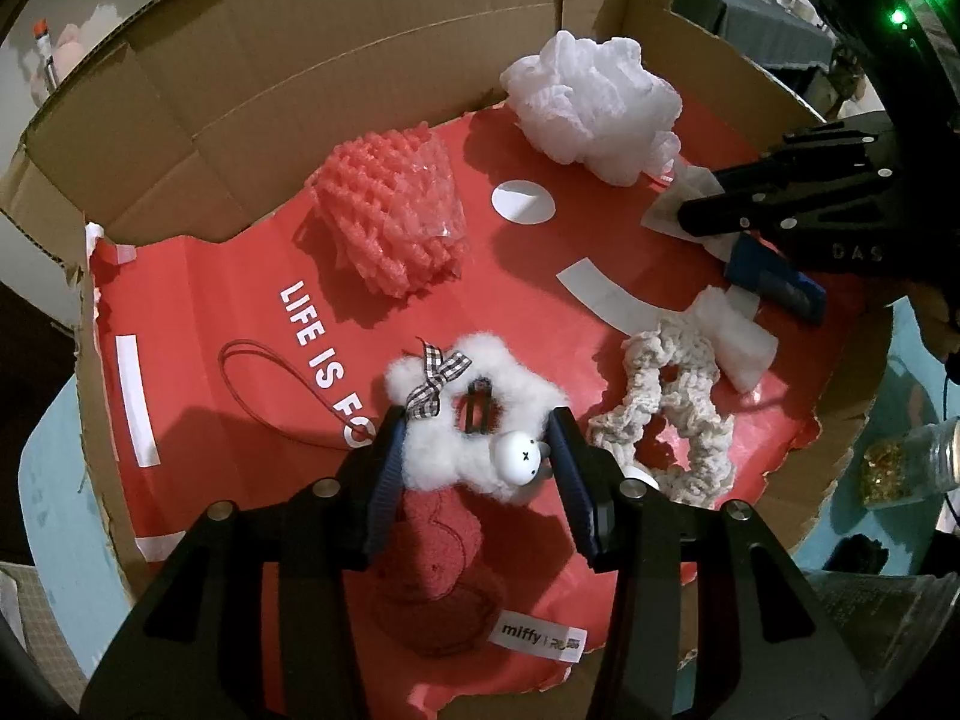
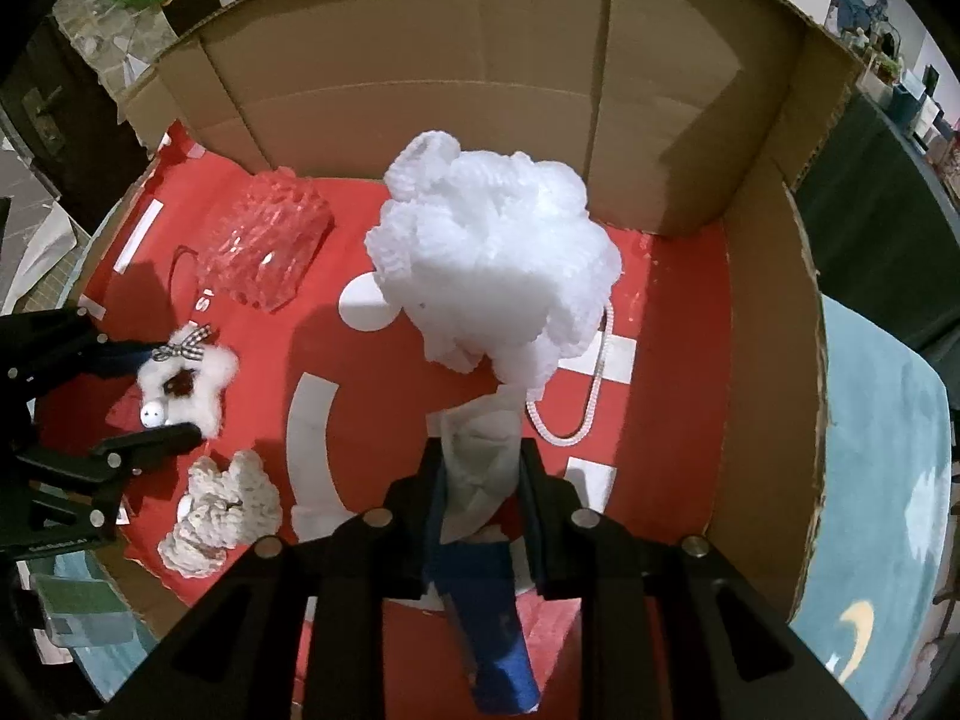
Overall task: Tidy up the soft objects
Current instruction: 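Open both grippers to drop the keychain and tissue in the box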
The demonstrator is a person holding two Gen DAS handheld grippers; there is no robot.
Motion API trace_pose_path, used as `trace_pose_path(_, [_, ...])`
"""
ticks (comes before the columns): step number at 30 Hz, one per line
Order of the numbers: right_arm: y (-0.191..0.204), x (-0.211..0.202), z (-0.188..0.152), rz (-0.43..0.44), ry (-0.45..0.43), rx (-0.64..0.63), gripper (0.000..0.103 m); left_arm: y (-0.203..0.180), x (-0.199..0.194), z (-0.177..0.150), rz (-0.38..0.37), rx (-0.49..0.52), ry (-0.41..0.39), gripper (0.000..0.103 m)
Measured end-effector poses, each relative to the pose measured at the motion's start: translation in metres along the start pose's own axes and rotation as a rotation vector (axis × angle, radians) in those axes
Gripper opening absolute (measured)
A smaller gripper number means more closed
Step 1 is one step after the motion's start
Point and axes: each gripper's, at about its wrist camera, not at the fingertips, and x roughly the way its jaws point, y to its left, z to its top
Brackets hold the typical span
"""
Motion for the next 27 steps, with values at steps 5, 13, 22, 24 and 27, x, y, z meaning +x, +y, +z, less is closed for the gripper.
trace_pose_path(5, [0.005,0.003,0.000,-0.013,-0.001,-0.006,0.030,0.002,0.001,0.001,-0.013,-0.008,0.001,0.048])
trace_pose_path(13, [0.015,0.001,-0.002,-0.043,-0.011,-0.043,0.052,0.000,-0.007,0.002,-0.018,-0.016,-0.019,0.064])
trace_pose_path(22, [0.028,-0.037,-0.011,-0.067,-0.091,-0.061,0.071,-0.004,-0.044,-0.007,-0.016,-0.038,-0.094,0.071])
trace_pose_path(24, [0.030,-0.050,-0.015,-0.067,-0.113,-0.059,0.073,-0.007,-0.059,-0.013,-0.017,-0.044,-0.124,0.071])
trace_pose_path(27, [0.028,-0.074,-0.024,-0.058,-0.155,-0.050,0.082,-0.011,-0.080,-0.019,-0.020,-0.054,-0.171,0.074])
